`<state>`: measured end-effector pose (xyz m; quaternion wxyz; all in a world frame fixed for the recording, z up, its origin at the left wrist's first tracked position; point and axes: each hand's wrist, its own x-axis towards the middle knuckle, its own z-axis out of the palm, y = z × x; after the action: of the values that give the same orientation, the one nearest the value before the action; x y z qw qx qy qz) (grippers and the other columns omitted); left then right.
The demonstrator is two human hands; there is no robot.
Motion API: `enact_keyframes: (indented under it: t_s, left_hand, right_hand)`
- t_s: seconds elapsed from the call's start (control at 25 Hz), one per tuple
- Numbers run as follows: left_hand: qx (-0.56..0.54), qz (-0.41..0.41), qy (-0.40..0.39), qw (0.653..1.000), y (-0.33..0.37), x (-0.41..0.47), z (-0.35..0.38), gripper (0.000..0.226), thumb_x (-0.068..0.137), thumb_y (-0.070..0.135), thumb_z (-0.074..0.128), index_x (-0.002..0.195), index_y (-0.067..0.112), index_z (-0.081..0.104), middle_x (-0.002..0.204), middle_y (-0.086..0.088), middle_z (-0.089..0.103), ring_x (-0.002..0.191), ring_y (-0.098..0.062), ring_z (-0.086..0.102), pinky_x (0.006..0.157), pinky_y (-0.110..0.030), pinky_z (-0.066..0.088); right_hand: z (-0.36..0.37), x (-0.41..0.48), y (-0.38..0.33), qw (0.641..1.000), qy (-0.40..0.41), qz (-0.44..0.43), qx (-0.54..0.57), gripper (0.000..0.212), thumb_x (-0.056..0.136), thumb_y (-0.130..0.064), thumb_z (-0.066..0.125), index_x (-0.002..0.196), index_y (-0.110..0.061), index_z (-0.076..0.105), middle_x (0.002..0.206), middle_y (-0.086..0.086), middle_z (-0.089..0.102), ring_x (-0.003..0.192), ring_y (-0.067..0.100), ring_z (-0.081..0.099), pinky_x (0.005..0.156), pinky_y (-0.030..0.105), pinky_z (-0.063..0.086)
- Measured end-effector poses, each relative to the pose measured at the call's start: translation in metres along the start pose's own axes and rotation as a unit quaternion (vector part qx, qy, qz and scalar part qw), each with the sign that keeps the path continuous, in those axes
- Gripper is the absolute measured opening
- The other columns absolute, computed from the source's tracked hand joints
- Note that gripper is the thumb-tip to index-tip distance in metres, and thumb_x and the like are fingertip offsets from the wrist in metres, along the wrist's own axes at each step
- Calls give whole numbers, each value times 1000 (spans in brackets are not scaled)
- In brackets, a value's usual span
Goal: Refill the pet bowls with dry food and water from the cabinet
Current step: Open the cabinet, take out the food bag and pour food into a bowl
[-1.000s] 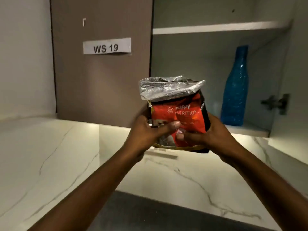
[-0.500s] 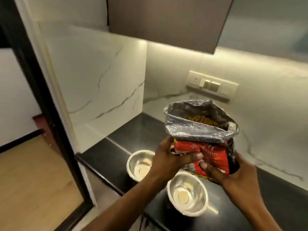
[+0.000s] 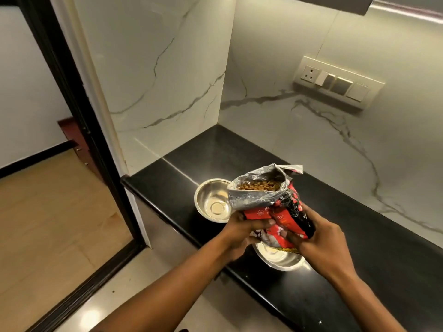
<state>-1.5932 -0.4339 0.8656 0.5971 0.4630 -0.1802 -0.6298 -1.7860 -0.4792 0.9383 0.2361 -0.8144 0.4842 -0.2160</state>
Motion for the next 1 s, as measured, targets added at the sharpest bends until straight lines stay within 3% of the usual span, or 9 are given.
enact_keyframes:
  t_s: [0.2, 0.48, 0.64, 1.0]
  left_hand:
    - [-52, -67, -1, 996, -10, 11, 2, 36, 80, -13, 76, 113, 0, 72, 109, -22, 75, 80, -28, 78, 64, -40, 65]
    - [-49, -123, 0, 991, -16, 30, 3, 8, 76, -1, 68, 82, 3, 72, 88, -17, 72, 73, -30, 70, 74, -39, 58]
    - [-63, -128, -5, 990, -19, 34, 2, 21, 61, 4, 71, 83, 4, 72, 90, -17, 72, 81, -32, 69, 88, -46, 54]
    - [-87, -132, -21, 987, -18, 33, 2, 33, 68, 6, 71, 101, 4, 69, 100, -18, 70, 85, -32, 70, 81, -43, 57]
  right_hand:
    - [2, 3, -5, 993, 6, -5, -114, 86, 72, -37, 92, 150, -44, 57, 102, -9, 81, 92, 19, 75, 78, 38, 59]
    - [4, 6, -17, 982, 0, -16, -190, 87, 74, -39, 87, 155, -37, 55, 115, -2, 80, 104, 26, 75, 82, 40, 58]
    - [2, 6, -22, 978, -13, -18, -207, 88, 73, -40, 86, 155, -38, 53, 117, -2, 79, 105, 24, 74, 82, 41, 59]
    - [-5, 11, -31, 972, -31, -31, -230, 84, 74, -33, 85, 153, -35, 56, 116, 1, 79, 104, 28, 74, 79, 39, 54]
